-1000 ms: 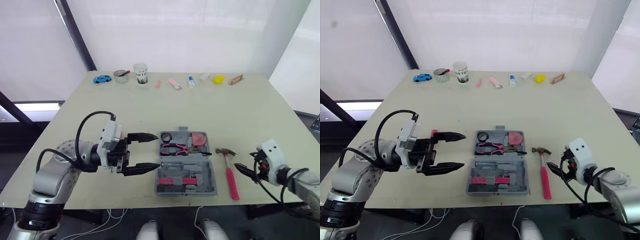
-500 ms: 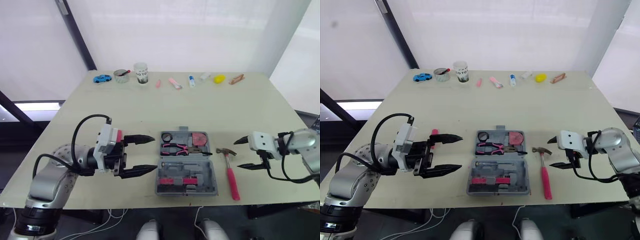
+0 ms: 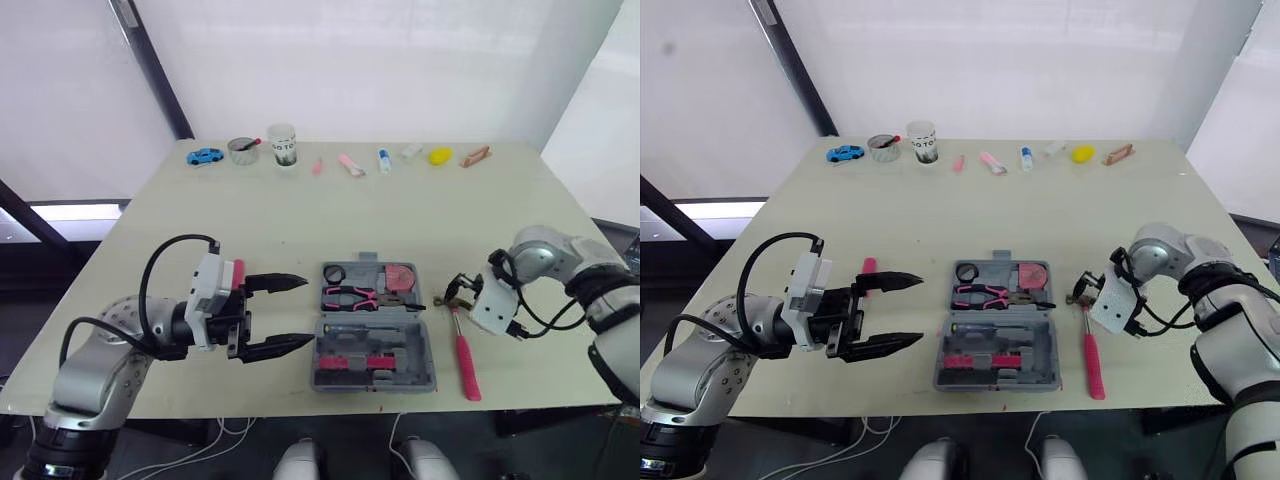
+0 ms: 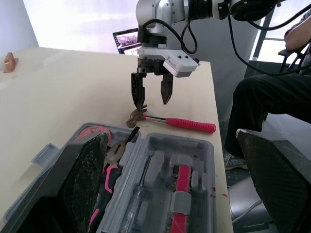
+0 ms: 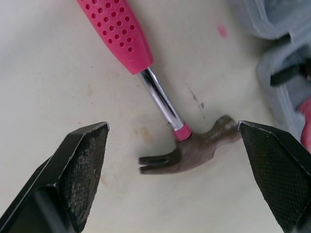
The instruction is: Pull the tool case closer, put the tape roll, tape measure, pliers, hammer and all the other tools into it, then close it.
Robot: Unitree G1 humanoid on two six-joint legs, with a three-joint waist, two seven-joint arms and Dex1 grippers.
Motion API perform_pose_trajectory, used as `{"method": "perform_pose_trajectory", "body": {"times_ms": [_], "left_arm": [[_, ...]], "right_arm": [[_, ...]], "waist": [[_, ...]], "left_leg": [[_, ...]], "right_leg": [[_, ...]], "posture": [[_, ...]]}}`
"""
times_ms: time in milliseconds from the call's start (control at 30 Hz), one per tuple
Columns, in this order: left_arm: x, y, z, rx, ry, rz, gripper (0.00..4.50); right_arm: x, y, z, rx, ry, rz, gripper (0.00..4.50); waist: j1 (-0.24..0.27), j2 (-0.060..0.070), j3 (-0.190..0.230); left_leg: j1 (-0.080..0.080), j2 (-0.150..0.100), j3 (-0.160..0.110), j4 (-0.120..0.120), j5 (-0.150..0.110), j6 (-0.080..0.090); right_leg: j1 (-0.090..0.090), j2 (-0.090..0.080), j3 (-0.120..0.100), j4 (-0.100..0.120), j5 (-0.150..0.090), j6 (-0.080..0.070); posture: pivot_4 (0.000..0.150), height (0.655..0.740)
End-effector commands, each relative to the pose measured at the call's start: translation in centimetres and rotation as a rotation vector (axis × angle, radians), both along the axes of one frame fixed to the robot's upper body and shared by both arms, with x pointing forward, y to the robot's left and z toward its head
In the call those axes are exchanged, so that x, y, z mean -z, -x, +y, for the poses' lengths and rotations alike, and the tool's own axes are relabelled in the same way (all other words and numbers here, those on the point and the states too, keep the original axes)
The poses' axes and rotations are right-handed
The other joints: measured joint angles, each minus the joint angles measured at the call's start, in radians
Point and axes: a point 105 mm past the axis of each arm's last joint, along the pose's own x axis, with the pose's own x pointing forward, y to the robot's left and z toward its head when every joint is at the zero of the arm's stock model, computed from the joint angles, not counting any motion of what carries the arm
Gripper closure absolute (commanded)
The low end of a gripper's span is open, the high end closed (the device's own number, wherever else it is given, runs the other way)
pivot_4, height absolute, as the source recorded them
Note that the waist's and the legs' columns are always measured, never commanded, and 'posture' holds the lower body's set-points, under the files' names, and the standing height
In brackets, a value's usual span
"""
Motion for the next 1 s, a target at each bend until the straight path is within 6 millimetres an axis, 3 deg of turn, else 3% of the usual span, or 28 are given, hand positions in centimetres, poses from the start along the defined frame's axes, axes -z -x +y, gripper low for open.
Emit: {"method": "perform_pose_trajectory", "body": {"times_ms": [33, 333, 367, 433, 567, 600, 733, 1000], "left_arm": [[-1.1, 0.3, -0.2, 0.014, 0.002, -0.049, 0.0], [-1.2, 0.2, -0.3, 0.004, 0.011, -0.054, 0.0], [-1.2, 0.2, -0.3, 0.003, 0.011, -0.054, 0.0], [-1.1, 0.3, -0.3, 0.001, 0.013, -0.051, 0.0], [-0.9, 0.5, -0.5, 0.004, 0.022, -0.042, 0.0], [-0.9, 0.5, -0.6, 0.007, 0.025, -0.041, 0.0], [-0.9, 0.6, -0.9, 0.012, 0.035, -0.043, 0.0], [-0.8, 0.6, -1.5, 0.027, 0.049, -0.044, 0.0]], "right_arm": [[0.0, -0.4, 0.7, -0.096, 0.05, -0.044, 0.02], [2.2, -0.7, 1.2, -0.145, 0.123, -0.052, 0.02], [2.3, -0.7, 1.1, -0.146, 0.128, -0.054, 0.42], [2.5, -0.8, 1.0, -0.152, 0.139, -0.062, 0.8], [2.8, -0.8, 1.0, -0.173, 0.164, -0.065, 2.47], [2.9, -0.8, 0.9, -0.173, 0.167, -0.063, 3.06], [2.6, -1.0, 0.2, -0.16, 0.197, -0.068, 4.44], [-0.2, -0.4, -2.7, -0.094, 0.225, -0.025, 4.48]], "waist": [[-0.001, 0.0, 0.0], [-0.002, 0.0, 0.0], [-0.002, 0.0, 0.0], [-0.003, -0.001, 0.0], [-0.016, -0.002, -0.001], [-0.021, -0.002, -0.001], [-0.029, -0.002, -0.002], [-0.016, 0.002, 0.001]], "left_leg": [[0.0, 0.0, 0.0, 0.0, 0.0, 0.0], [0.0, 0.0, 0.0, 0.0, 0.002, -0.004], [0.0, 0.0, 0.0, 0.0, 0.002, -0.004], [0.001, 0.0, 0.0, 0.0, 0.002, -0.003], [0.003, 0.0, 0.0, 0.001, 0.001, -0.002], [0.003, 0.0, 0.0, 0.001, 0.002, -0.002], [0.004, 0.0, 0.0, 0.001, 0.002, -0.002], [0.002, 0.0, 0.0, 0.001, 0.002, -0.002]], "right_leg": [[0.0, 0.0, 0.0, 0.0, 0.0, 0.0], [0.0, 0.0, 0.0, 0.001, -0.001, -0.001], [0.0, 0.0, 0.0, 0.001, -0.001, -0.001], [0.001, 0.0, 0.0, 0.001, -0.001, -0.002], [0.001, 0.0, 0.001, 0.002, 0.001, -0.004], [0.002, 0.0, 0.001, 0.002, 0.001, -0.004], [0.002, 0.0, 0.001, 0.003, 0.001, -0.004], [0.001, 0.0, 0.001, 0.002, 0.001, -0.003]], "posture": [[0.15, 0.74], [0.15, 0.74], [0.15, 0.74], [0.15, 0.74], [0.15, 0.74], [0.15, 0.74], [0.15, 0.74], [0.15, 0.74]]}}
